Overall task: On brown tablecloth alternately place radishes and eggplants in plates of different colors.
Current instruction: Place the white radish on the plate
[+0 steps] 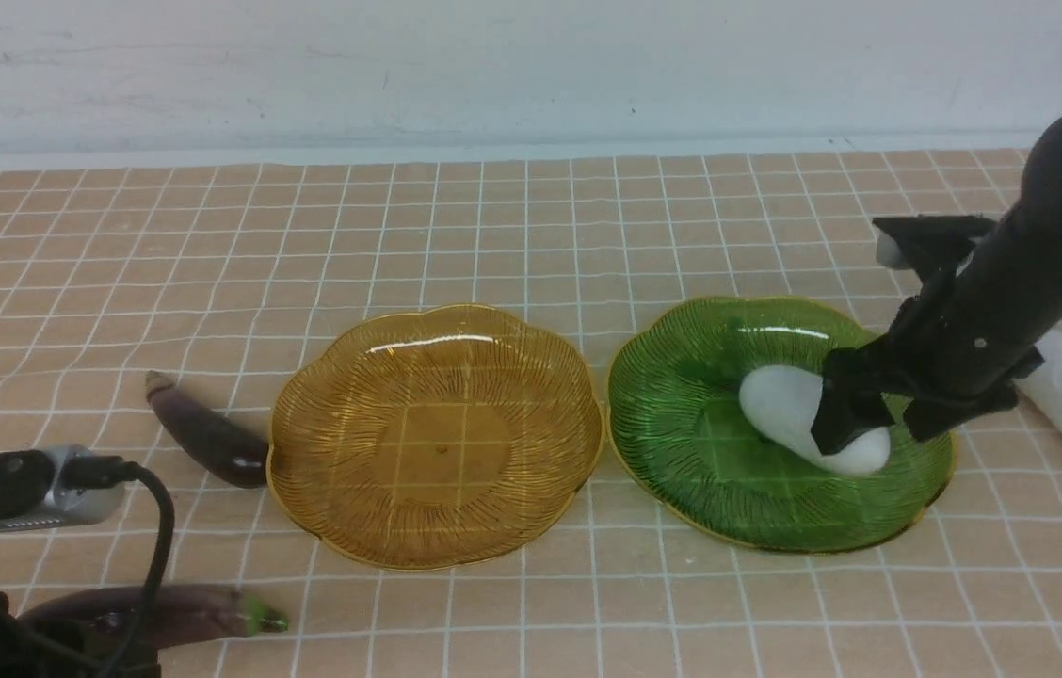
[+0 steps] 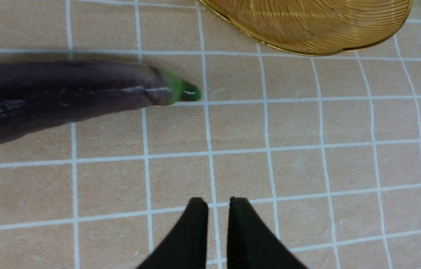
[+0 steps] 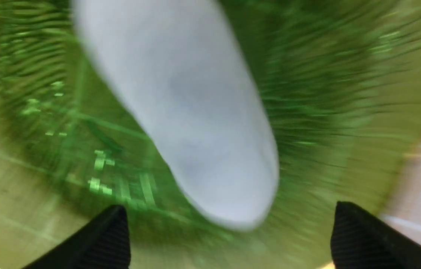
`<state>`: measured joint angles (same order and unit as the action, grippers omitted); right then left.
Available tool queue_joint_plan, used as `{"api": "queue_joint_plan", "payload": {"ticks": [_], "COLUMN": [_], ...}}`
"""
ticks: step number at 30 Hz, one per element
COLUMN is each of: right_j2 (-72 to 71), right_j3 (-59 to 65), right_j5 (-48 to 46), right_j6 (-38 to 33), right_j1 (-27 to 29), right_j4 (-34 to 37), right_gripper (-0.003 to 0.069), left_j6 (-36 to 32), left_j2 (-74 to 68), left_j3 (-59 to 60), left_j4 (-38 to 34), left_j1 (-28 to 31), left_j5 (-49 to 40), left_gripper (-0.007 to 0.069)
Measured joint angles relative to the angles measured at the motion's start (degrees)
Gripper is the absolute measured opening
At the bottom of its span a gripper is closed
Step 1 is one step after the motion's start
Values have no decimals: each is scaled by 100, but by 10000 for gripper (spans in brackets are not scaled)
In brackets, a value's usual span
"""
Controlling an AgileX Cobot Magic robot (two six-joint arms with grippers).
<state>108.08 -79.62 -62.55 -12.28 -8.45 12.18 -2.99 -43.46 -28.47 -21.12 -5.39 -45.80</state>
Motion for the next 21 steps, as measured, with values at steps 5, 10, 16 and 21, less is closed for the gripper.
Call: {"api": "queue_joint_plan", "payload": {"ticks": [5, 10, 16, 21], "right_j2": [0, 98, 772, 1296], "right_j3": [-838, -982, -982, -982], "right_j5": [-686, -701, -575, -411], "right_j6": [448, 1527, 1647, 1647], "right_j1": [192, 849, 1041, 1041], "right_j4": [-1585, -2595, -2712, -2841], "right_gripper": [676, 662, 656, 645], "left_j6": [39, 42, 61, 75], "left_j2": [0, 0, 0, 0], "left_j3": [0, 0, 0, 0], "left_j4": [0, 0, 0, 0], "left_j1": [0, 0, 0, 0], "left_j5": [91, 108, 108, 108], "left_gripper": [70, 70, 70, 70]}}
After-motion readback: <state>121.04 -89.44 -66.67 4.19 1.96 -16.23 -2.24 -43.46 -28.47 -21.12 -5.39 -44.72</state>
